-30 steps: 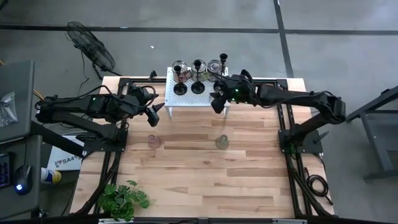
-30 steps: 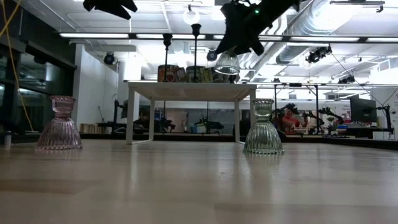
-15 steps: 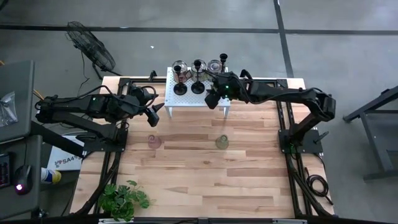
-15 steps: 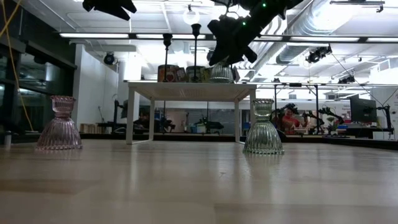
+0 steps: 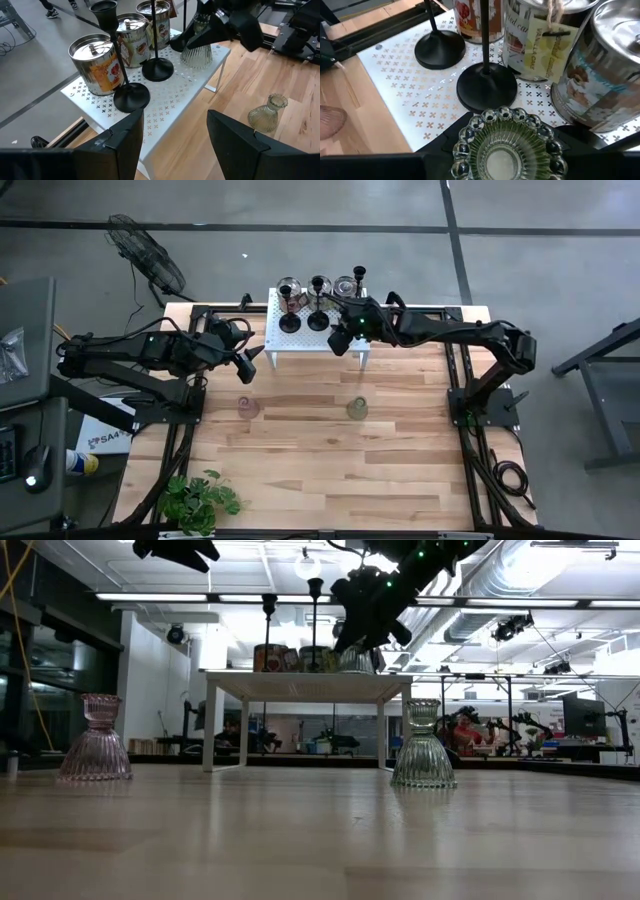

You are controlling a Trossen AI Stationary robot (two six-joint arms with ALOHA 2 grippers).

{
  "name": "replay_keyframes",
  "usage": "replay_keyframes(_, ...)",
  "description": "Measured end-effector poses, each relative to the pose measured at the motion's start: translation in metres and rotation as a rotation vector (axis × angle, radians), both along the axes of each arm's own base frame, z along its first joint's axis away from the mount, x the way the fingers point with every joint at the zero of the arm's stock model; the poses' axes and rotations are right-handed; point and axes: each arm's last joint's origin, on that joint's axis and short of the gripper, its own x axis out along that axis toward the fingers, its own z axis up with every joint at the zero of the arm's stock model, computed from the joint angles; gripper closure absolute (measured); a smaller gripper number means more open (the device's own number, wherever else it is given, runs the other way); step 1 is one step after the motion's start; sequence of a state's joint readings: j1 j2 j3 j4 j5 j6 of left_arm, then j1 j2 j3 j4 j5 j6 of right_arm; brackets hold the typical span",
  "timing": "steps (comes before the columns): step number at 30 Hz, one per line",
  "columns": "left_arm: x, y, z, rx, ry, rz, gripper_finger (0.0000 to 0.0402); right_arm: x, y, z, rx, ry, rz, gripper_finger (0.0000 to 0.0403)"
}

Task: Pick & Place candle stick holders
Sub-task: Put the right transparent candle holder on the shelf

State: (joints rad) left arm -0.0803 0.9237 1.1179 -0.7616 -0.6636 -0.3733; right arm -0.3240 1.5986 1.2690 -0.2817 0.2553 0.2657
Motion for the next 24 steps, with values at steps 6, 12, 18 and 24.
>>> replay_keyframes(6,-0.0001,0.0000,-0.0001,0.000,0.002,0.000,0.0190,0.0025,-0.0028,-0.0017,-0.005,-0.013,-0.006,0.0266)
replay_keyframes(12,-0.0002,0.0000,-0.0004,0.000,0.005,-0.001,0.0190,0.0026,-0.0031,-0.0042,0.000,0.002,-0.006,0.0260)
replay_keyframes(18,-0.0002,0.0000,-0.0004,-0.001,0.005,-0.002,0.0190,0.0023,-0.0027,-0.0048,-0.016,0.023,0.011,0.0265)
replay_keyframes(24,-0.0002,0.0000,-0.0004,-0.001,0.005,-0.003,0.0190,0.0025,-0.0023,-0.0043,-0.023,0.023,0.013,0.0239)
